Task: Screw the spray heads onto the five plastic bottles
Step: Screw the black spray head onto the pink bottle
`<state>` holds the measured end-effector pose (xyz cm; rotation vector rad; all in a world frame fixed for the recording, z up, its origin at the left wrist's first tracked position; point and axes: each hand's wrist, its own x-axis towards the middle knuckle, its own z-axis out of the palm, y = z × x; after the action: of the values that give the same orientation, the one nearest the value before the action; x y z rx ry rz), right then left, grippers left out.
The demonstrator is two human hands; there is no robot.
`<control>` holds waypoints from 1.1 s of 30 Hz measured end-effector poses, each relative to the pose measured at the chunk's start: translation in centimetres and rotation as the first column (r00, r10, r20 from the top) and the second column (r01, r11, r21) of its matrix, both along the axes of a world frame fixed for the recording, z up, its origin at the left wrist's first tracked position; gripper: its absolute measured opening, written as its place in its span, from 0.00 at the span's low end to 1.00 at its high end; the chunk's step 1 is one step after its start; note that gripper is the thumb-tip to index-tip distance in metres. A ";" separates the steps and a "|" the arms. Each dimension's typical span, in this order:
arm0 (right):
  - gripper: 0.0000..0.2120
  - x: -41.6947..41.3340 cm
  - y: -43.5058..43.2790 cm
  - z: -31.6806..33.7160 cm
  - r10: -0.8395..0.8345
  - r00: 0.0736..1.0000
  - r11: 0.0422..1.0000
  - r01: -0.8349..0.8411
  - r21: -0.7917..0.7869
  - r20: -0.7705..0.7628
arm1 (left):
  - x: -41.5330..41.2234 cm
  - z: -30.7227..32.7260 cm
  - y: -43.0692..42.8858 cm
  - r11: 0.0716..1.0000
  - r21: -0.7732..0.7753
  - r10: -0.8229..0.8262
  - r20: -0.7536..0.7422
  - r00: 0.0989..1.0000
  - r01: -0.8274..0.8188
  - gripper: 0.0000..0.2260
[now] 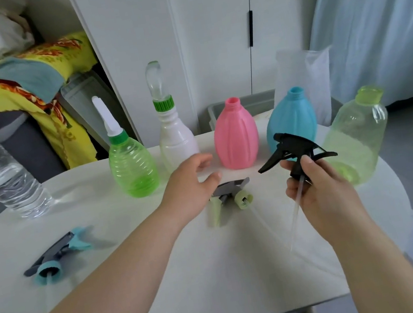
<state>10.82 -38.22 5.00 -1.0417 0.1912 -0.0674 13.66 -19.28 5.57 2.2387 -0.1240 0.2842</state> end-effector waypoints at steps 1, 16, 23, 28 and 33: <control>0.09 0.0 -0.2 0.1 0.007 1.000 1.000 -0.007 0.021 0.003 | 0.5 0.3 -0.6 1.000 -0.023 -0.002 0.014 1.000 0.002 0.17; 0.11 0.5 -1.8 0.1 0.092 0.991 0.978 -0.107 0.178 0.092 | 7.4 2.4 -4.7 0.961 -0.249 0.094 -0.110 0.989 -0.120 0.38; 0.20 0.8 -1.9 -0.1 0.104 0.991 0.974 -0.119 0.195 0.087 | 8.6 1.5 -5.0 0.981 -0.189 0.015 -0.164 0.986 -0.047 0.38; 0.09 1.0 -1.8 -0.1 0.124 0.990 0.970 -0.136 0.203 0.073 | 9.5 0.9 -5.3 0.986 -0.166 -0.007 -0.162 0.987 -0.020 0.38; 0.08 1.0 -1.7 0.0 0.127 0.990 0.970 -0.138 0.199 0.066 | 9.8 0.7 -5.2 0.987 -0.156 0.014 -0.155 0.988 -0.039 0.36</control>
<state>11.85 -39.92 4.99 -0.8450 0.0782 0.0456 23.47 -24.52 6.28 2.0963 0.0106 0.1301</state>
